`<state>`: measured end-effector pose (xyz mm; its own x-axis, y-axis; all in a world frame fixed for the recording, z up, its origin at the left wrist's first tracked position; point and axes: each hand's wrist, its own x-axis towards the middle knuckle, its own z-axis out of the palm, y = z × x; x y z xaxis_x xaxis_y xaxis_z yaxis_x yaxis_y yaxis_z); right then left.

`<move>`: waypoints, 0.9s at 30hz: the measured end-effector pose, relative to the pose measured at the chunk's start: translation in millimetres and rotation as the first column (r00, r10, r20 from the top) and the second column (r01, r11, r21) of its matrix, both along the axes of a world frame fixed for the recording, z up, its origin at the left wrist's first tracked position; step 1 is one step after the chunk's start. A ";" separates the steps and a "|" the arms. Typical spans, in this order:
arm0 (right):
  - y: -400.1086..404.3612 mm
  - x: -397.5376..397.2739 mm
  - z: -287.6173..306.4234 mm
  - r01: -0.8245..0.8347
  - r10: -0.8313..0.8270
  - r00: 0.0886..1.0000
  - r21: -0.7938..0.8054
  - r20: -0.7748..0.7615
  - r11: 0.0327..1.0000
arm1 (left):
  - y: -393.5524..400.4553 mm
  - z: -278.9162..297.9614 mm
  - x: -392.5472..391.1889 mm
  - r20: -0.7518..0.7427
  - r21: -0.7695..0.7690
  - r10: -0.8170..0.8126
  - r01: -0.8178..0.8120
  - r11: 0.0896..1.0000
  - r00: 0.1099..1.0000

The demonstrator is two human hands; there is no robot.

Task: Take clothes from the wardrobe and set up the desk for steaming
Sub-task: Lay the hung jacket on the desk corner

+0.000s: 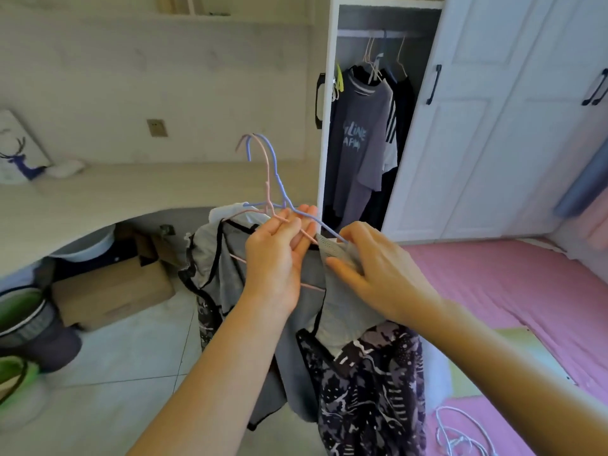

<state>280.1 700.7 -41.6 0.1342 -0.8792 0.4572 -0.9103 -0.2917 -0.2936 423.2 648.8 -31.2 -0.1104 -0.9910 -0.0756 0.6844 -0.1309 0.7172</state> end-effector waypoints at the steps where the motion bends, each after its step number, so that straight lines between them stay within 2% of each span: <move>1: -3.7 3.3 -1.6 -0.027 0.027 0.999 -0.006 -0.031 1.000 | 0.3 0.1 4.9 -0.005 0.014 0.012 -0.012 1.000 1.000; 5: -17.9 25.0 -6.3 -0.042 0.017 0.971 -0.102 -0.239 0.994 | -2.3 2.3 25.0 -0.005 0.040 0.058 -0.057 0.998 0.998; 7: -24.2 43.0 -6.7 -0.025 -0.003 0.957 -0.093 -0.289 0.995 | -4.5 2.4 34.5 -0.010 0.042 0.080 -0.080 0.996 0.997; 9: -32.7 60.8 -5.0 -0.029 0.027 0.971 -0.001 -0.238 1.000 | -7.3 1.1 43.9 -0.010 0.049 0.097 -0.097 0.994 0.995; 13: -56.9 87.9 -3.9 -0.091 0.094 0.995 0.143 -0.014 0.985 | -19.6 -1.9 69.6 -0.014 0.067 0.133 -0.132 0.989 0.991; 16: -76.6 108.9 -10.2 -0.075 0.075 0.997 0.166 0.007 0.983 | -31.7 -3.6 93.7 0.015 0.069 0.175 -0.175 0.982 0.985; 19: -101.1 137.2 -17.9 -0.009 0.019 0.997 0.130 -0.074 0.991 | -50.5 -8.5 124.0 0.169 0.029 0.199 -0.206 0.978 0.965; 21: -114.9 151.3 -21.5 0.031 -0.021 0.991 0.070 -0.133 0.997 | -62.1 -10.1 141.6 0.319 -0.016 0.227 -0.234 0.972 0.920; 27: -172.9 220.2 -22.7 -0.031 0.033 0.983 0.009 -0.181 0.999 | -112.9 -14.8 223.0 0.678 -0.230 0.314 -0.214 0.949 0.665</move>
